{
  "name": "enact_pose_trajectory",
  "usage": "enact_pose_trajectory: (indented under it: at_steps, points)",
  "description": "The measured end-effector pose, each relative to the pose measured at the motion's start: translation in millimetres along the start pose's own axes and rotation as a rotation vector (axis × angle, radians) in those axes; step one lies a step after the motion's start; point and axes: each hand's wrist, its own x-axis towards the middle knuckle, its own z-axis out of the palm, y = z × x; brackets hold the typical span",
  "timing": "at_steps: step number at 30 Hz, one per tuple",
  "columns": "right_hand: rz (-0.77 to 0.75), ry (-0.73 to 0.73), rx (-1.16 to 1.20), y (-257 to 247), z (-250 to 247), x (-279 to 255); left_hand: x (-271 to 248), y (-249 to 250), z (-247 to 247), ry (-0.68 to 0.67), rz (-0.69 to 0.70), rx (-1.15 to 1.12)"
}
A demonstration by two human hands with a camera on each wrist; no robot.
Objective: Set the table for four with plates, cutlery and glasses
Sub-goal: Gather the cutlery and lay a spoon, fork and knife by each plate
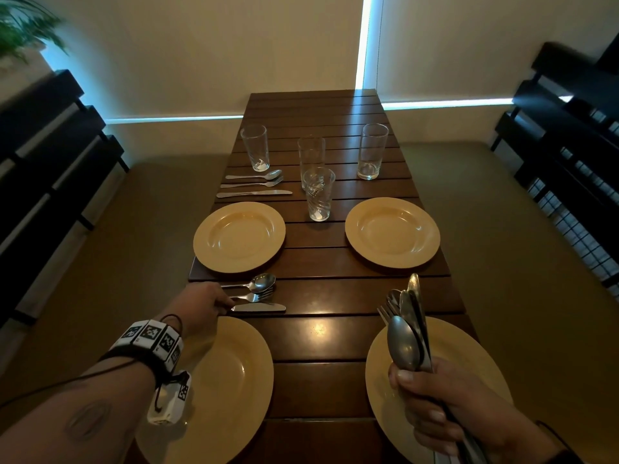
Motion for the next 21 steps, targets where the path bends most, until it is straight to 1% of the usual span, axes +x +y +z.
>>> enact_pose_trajectory:
  at_steps: [5,8,9,11,12,14,16,17,19,21]
  points:
    - [-0.009,0.015,-0.001,-0.1,-0.1,-0.5,-0.7,2.3,-4.1,-0.010,0.003,-0.018]
    - [-0.017,0.038,-0.022,-0.4,2.0,-2.0,-6.6,9.4,-13.6,-0.051,-0.003,-0.047]
    - [-0.021,0.044,-0.026,-1.0,3.6,-2.5,-11.3,13.0,-20.0,-0.031,-0.012,-0.062]
    - [-0.047,0.054,-0.036,-4.2,7.2,-4.9,-25.4,24.3,-36.8,0.081,-0.054,-0.168]
    - [-0.073,0.064,-0.049,-6.6,9.5,-6.1,-34.3,32.9,-44.8,0.153,-0.055,-0.245]
    - [-0.156,0.120,-0.097,-14.5,16.0,-6.5,-57.3,62.2,-62.0,0.254,0.011,-0.397]
    - [-0.271,0.225,-0.214,-27.0,29.0,-3.7,-80.2,102.1,-66.4,0.266,0.083,-0.553]
    - [-0.344,0.288,-0.286,-34.9,37.8,-1.0,-91.0,126.0,-63.0,0.242,0.110,-0.661]
    - [-0.510,0.405,-0.391,-53.5,58.2,4.3,-109.9,177.4,-42.8,0.114,0.128,-0.962]
    - [-0.669,0.475,-0.448,-71.7,75.6,8.2,-122.4,228.4,-26.2,-0.086,0.033,-1.401]
